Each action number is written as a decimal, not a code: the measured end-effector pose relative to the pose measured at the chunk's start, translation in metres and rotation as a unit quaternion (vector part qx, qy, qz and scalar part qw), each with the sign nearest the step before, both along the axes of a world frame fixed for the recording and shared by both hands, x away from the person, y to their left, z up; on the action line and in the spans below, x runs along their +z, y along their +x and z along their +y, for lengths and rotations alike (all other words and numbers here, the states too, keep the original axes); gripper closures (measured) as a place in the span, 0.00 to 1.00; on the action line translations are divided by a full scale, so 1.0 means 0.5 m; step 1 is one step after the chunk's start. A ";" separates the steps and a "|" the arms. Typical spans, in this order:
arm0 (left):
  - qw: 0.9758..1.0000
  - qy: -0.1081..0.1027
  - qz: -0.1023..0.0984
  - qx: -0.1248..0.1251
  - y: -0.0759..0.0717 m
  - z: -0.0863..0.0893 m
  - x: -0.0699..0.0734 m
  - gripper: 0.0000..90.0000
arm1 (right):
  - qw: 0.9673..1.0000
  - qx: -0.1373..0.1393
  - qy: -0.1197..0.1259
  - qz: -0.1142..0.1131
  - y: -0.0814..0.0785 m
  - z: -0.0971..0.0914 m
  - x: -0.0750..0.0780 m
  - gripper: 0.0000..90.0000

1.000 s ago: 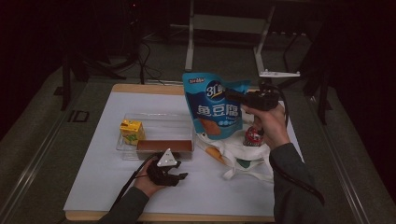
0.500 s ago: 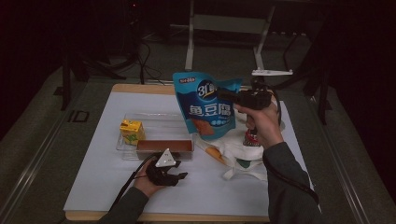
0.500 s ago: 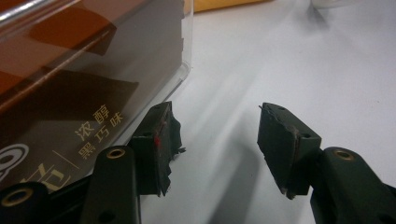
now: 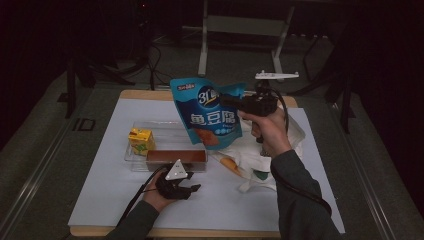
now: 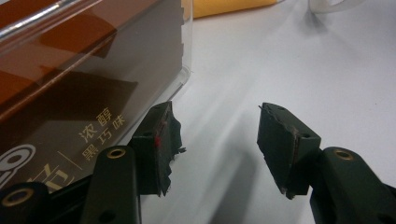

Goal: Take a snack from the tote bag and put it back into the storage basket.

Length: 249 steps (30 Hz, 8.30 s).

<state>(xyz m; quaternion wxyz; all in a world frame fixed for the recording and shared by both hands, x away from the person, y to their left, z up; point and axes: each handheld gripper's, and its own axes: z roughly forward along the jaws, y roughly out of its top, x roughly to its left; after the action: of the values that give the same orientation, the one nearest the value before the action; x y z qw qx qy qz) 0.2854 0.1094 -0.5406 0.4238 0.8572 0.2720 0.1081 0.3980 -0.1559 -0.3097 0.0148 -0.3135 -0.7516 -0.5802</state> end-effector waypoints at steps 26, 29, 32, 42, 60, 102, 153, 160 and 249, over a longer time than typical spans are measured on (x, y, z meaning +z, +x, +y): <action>1.000 -0.010 -0.005 0.003 -0.001 0.004 0.001 0.52 | 1.000 0.015 0.015 0.007 0.013 0.108 0.007 1.00; 1.000 -0.010 -0.005 0.002 -0.001 0.004 0.001 0.52 | 1.000 0.015 0.018 0.010 0.016 0.118 0.005 1.00; 1.000 -0.009 -0.005 0.002 -0.001 0.004 0.001 0.52 | 1.000 0.015 0.021 0.011 0.020 0.128 0.003 1.00; 1.000 -0.010 -0.004 0.001 -0.001 0.005 0.001 0.52 | 0.999 0.013 0.024 0.016 0.032 0.156 -0.001 1.00; 1.000 -0.014 -0.002 0.001 0.000 0.005 0.001 0.54 | 0.999 0.000 0.023 0.032 0.054 0.196 -0.026 1.00; 0.999 -0.037 0.005 0.003 0.002 0.013 0.001 0.54 | 0.995 -0.023 0.036 0.086 0.122 0.259 -0.129 1.00; 1.000 -0.027 -0.001 0.007 0.000 0.009 0.001 0.54 | 0.985 0.004 -0.168 -0.023 0.076 0.232 -0.221 0.74; 1.000 -0.024 0.000 0.008 0.000 0.008 0.001 0.54 | 0.981 0.014 -0.193 -0.021 0.071 0.224 -0.251 0.75; 1.000 -0.028 0.007 0.006 0.003 0.010 0.000 0.52 | 0.945 -0.058 -0.319 -0.029 -0.027 0.025 -0.206 1.00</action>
<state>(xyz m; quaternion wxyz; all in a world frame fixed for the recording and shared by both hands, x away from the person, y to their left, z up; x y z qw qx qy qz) 0.2870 0.1142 -0.5404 0.4447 0.8443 0.2826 0.0972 0.3845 -0.1435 -0.4128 -0.1419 -0.3278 -0.8779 -0.3188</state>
